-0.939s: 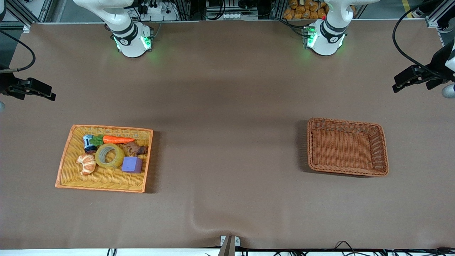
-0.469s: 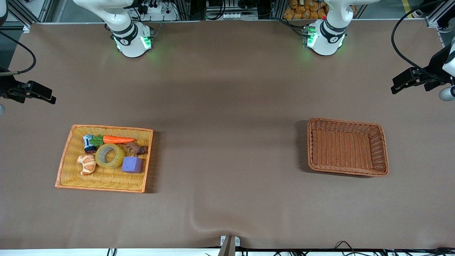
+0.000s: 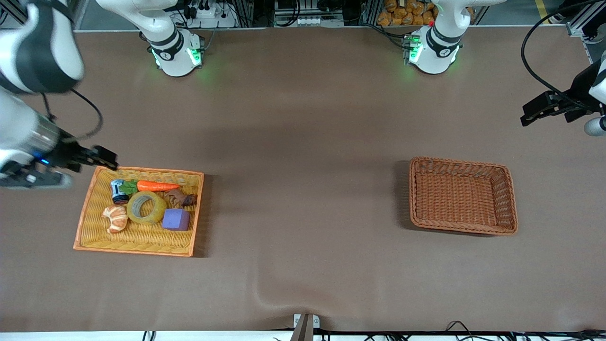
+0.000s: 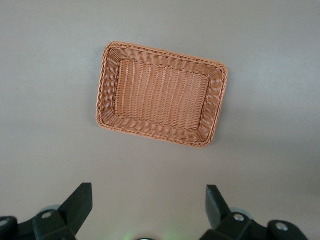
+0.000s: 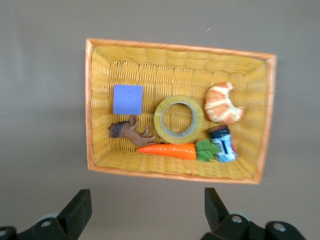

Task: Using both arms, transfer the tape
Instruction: 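Move the right gripper toward the tape roll in the yellow tray, then lower the right gripper and grasp the tape roll's rim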

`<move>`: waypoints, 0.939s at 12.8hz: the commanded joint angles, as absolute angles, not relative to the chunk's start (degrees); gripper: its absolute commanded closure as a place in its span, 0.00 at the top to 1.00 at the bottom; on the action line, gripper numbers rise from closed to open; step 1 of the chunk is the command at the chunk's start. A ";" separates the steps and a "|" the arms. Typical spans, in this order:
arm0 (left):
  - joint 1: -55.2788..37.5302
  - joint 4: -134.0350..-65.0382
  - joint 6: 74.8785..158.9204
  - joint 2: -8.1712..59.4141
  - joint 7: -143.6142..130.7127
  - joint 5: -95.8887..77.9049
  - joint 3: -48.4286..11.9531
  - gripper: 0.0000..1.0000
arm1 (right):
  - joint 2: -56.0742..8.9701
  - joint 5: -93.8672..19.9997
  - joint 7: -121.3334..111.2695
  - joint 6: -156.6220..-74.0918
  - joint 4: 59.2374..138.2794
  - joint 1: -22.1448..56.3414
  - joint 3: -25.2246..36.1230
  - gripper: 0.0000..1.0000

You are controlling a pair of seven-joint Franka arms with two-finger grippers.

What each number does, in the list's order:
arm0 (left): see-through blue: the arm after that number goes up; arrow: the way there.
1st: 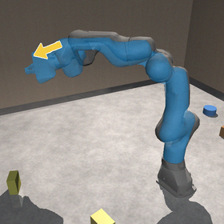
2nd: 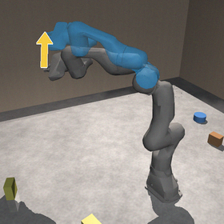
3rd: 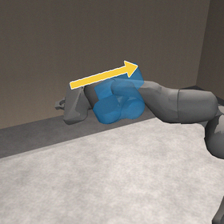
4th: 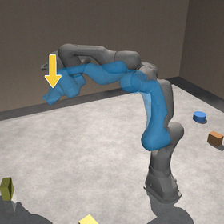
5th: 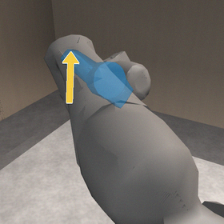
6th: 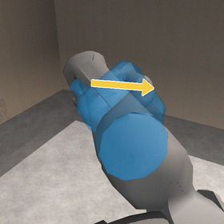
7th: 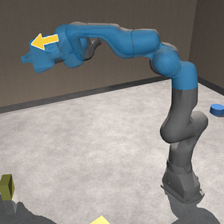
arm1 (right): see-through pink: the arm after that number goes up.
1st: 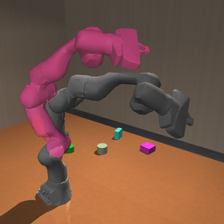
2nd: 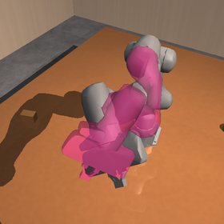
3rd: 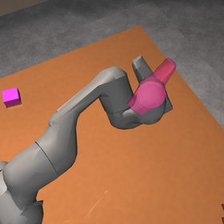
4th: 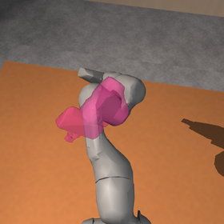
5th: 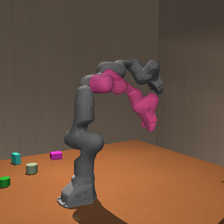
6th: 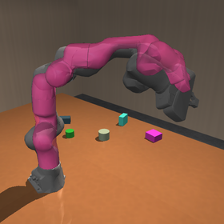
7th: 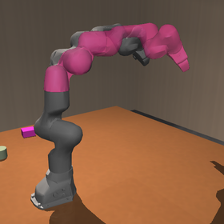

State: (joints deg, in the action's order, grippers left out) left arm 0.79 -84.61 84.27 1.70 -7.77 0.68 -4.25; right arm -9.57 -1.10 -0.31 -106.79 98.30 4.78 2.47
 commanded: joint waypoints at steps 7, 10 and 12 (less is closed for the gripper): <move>0.97 -84.55 84.38 2.28 -6.68 0.26 -4.31 1.00 | -24.59 -12.34 -23.84 -123.04 105.91 4.14 2.72 1.00; 1.05 -84.29 84.38 2.55 -6.59 0.35 -4.39 1.00 | -29.17 -12.49 -27.07 -128.22 105.82 4.21 2.90 1.00; 0.97 -84.29 84.38 2.64 -6.59 0.44 -4.31 1.00 | -30.41 -8.81 -27.16 -130.60 105.64 4.05 2.99 1.00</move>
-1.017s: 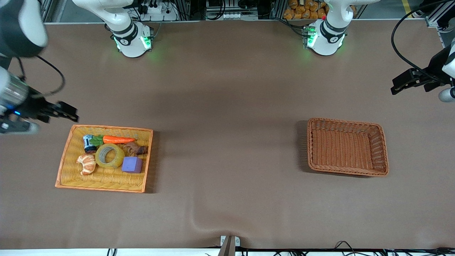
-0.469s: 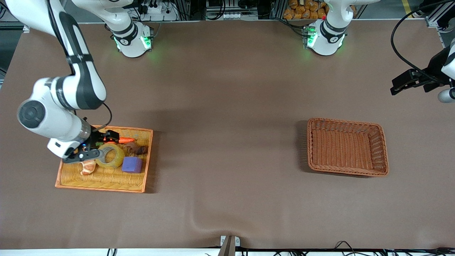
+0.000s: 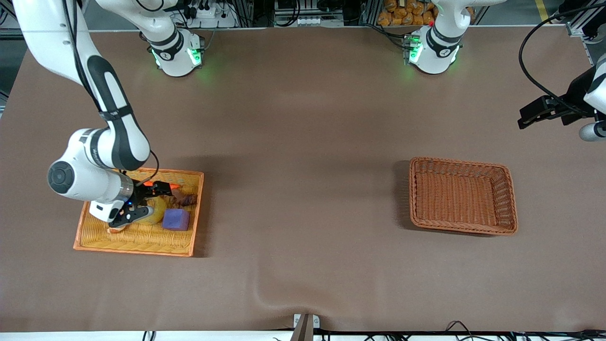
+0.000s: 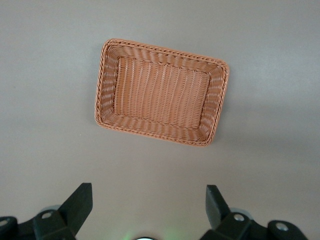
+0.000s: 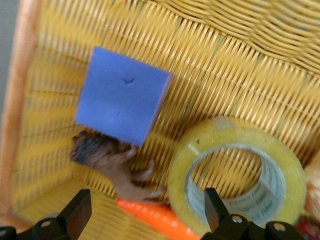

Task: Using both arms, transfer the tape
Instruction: 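Lower the right gripper and grasp the tape roll's rim, then carry the tape roll with the right gripper to the table middle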

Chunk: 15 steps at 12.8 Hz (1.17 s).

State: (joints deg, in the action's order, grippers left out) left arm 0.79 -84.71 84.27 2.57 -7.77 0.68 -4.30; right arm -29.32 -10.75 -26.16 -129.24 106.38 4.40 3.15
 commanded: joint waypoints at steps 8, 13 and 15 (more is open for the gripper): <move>1.05 -84.29 84.46 2.99 -6.59 0.44 -4.31 1.00 | -33.13 -6.59 -26.63 -133.07 105.65 3.52 3.08 0.03; 1.05 -84.37 84.46 3.08 -6.59 0.44 -4.31 1.00 | -26.56 -6.33 -25.58 -118.10 97.85 4.13 4.13 0.00; 1.05 -84.37 84.46 3.08 -6.59 0.44 -4.31 1.00 | -24.79 -6.24 -23.13 -107.19 89.52 4.57 4.04 0.00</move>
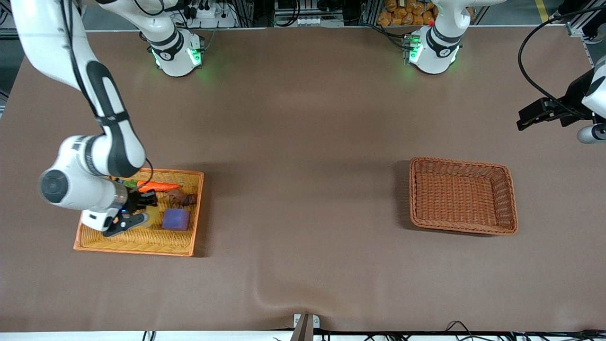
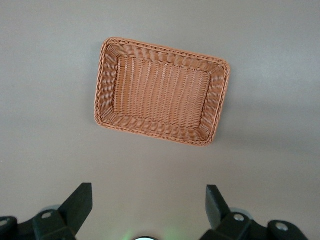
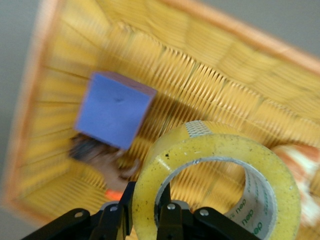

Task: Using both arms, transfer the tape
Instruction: 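Carry the tape roll with the right gripper to the table middle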

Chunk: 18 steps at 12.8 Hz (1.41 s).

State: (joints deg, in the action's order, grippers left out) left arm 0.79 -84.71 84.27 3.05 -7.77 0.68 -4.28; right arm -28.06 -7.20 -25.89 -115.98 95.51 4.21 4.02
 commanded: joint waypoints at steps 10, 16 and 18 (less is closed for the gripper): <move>1.05 -84.29 84.46 3.43 -6.59 0.35 -4.31 1.00 | -42.06 -7.03 28.16 -116.77 69.46 35.13 3.43 0.00; 1.05 -84.20 84.55 3.43 -6.59 0.26 -4.31 1.00 | -52.90 -7.65 37.35 -120.15 63.81 41.30 2.20 0.00; 1.05 -84.20 84.55 3.43 -6.59 0.26 -4.31 1.00 | -53.00 -7.56 40.41 -119.89 63.81 42.53 2.28 0.62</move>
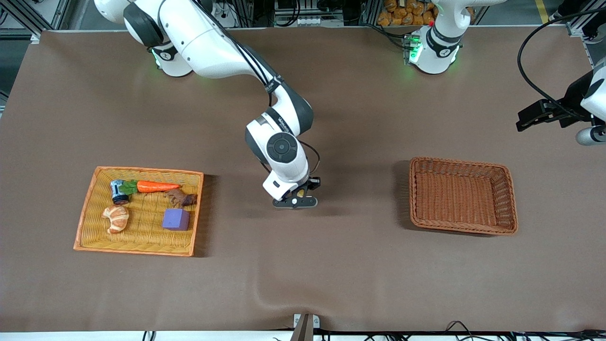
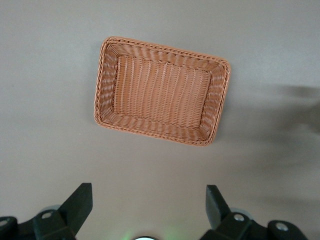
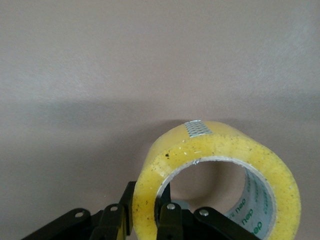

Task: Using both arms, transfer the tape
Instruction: 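Carry the tape roll with the right gripper to the table middle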

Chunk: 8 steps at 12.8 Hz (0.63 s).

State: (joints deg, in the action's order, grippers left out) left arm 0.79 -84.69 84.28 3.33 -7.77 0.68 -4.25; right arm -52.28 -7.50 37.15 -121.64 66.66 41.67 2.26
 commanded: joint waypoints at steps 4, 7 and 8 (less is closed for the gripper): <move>0.97 -84.20 84.64 3.51 -6.59 0.18 -4.31 1.00 | -49.41 -7.82 40.34 -118.05 63.81 39.39 2.29 0.92; 0.09 -84.20 84.64 4.21 -7.82 -0.09 -4.48 1.00 | -42.39 -7.29 36.22 -108.04 63.90 36.31 4.29 1.00; 0.00 -84.20 85.25 4.65 -7.82 -0.35 -4.57 1.00 | -39.41 -7.56 36.04 -106.80 63.98 34.12 4.39 1.00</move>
State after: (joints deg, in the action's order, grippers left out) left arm 0.31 -84.70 84.36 3.66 -7.78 0.67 -4.46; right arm -45.55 -7.43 37.42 -110.11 62.09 37.43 4.46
